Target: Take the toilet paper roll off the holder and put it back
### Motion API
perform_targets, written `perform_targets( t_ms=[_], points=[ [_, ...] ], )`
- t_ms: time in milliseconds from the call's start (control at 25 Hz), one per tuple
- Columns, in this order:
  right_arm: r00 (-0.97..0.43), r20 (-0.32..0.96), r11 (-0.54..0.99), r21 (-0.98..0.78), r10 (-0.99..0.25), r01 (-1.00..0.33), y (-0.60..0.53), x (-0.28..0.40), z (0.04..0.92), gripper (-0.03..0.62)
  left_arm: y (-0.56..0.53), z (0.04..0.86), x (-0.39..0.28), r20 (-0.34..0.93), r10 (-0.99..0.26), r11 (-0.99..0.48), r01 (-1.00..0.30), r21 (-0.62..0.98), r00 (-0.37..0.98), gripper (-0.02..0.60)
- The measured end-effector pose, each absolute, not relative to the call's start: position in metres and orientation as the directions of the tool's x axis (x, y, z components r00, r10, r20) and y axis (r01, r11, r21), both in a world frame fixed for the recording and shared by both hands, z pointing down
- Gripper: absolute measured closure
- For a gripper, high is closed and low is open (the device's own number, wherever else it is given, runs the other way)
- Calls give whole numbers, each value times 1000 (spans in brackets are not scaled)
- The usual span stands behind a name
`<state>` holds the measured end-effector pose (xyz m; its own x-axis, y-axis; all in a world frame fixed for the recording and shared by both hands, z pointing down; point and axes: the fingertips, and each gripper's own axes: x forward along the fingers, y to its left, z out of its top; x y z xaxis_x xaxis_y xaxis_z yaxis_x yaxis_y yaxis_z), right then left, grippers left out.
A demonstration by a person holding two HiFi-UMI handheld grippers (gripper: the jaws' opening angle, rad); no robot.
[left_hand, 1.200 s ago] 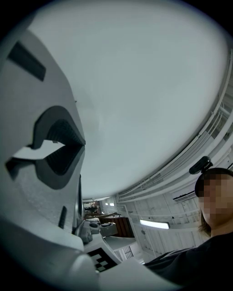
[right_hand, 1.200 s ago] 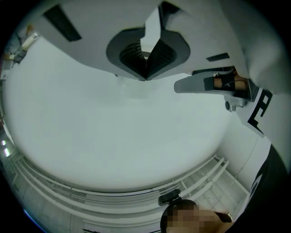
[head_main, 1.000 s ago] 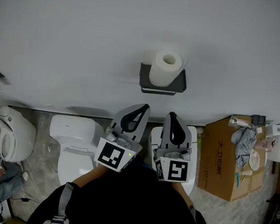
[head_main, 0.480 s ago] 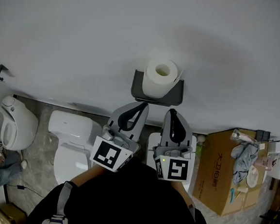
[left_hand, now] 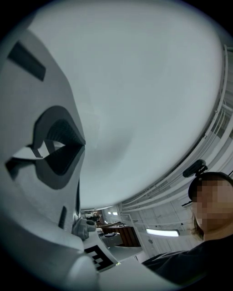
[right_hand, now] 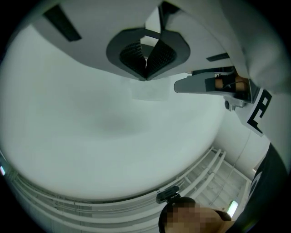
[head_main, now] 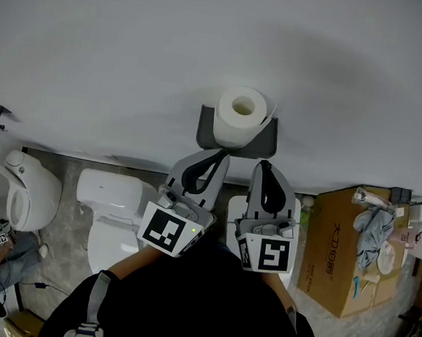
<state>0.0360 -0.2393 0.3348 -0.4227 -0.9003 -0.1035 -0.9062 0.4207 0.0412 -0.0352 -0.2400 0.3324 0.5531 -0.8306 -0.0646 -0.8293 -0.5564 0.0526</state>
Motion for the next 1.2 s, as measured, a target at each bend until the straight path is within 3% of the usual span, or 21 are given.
perform_targets(
  t_ms=[640,720,760,960,1200],
  points=[
    [-373,-141,371,39,-917,-928,-244,28,324,576,-254,329,-38,-12,-799,-601,-799,12,601,568],
    [-371,-147,369,40,-917,-929,-244,27,324,576,-257,330,-35,1,-788,-615,-788,29,615,430],
    [-370,-148,368,41,-917,-929,-245,27,324,576,-259,330,-34,4,-785,-619,-784,33,620,393],
    [-358,-144,356,46,-922,-934,-248,28,323,576,-269,325,-36,1,-788,-615,-788,22,616,271],
    [-342,-132,339,45,-930,-940,-250,33,325,576,-284,317,-34,2,-794,-608,-794,-13,608,181]
  ],
)
